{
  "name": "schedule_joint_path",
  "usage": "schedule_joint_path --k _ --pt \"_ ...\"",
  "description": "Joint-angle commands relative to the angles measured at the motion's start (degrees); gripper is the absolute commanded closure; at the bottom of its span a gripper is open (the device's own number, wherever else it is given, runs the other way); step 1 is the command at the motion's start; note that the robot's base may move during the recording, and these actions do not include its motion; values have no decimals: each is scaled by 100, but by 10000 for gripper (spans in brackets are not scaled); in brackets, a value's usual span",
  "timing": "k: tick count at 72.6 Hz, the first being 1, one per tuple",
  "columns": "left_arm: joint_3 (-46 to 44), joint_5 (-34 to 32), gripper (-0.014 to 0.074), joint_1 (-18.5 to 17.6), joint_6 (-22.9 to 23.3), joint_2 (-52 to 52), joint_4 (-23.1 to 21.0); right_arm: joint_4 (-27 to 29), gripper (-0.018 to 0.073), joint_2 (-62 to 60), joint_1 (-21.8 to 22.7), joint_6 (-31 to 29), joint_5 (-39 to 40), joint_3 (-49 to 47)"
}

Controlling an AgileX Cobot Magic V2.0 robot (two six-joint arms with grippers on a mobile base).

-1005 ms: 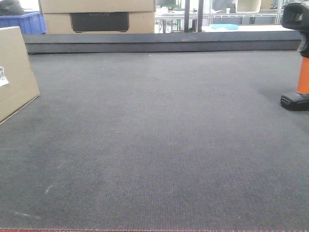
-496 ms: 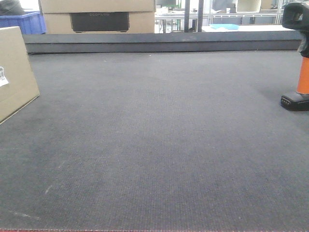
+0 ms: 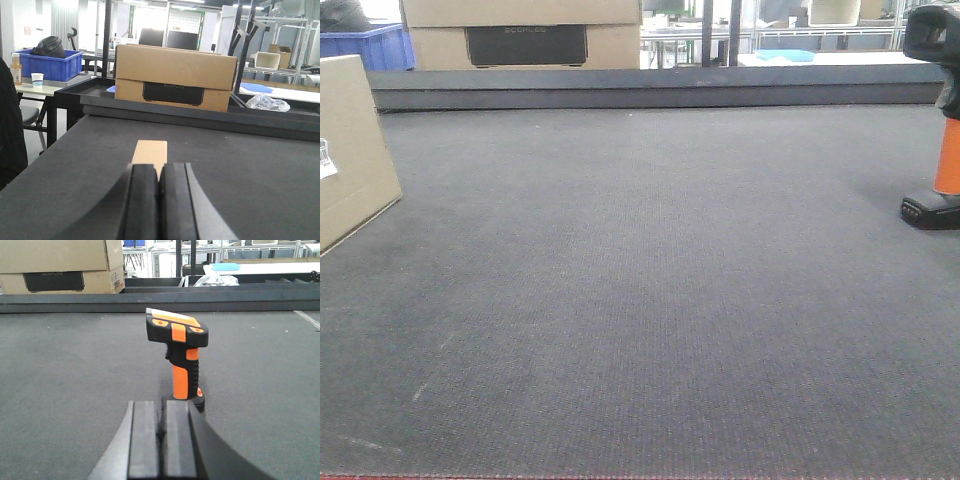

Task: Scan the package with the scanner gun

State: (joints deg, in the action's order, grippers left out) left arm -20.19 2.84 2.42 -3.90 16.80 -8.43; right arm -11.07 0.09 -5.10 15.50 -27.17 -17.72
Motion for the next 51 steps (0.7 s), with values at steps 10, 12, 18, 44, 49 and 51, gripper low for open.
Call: schedule_joint_path --k 10,12,18,44,49,51 --pt "11 -86 708 24 4 -29 -42 -126 727 -9 0 -322 170 71" --pt "11 -86 708 24 4 -29 -42 -126 727 -9 1 -504 251 135" --pt "11 -86 708 24 4 -29 -42 142 727 -9 112 -807 622 422" --pt "11 -86 708 24 4 -29 -42 1551 728 -9 1606 -1989 2560 1772" --pt "11 -86 708 24 4 -29 -42 1622 728 -9 1620 -1935 2857 1772" --pt "11 -86 708 24 4 -29 -42 1622 728 -9 1610 -1930 2717 1772"
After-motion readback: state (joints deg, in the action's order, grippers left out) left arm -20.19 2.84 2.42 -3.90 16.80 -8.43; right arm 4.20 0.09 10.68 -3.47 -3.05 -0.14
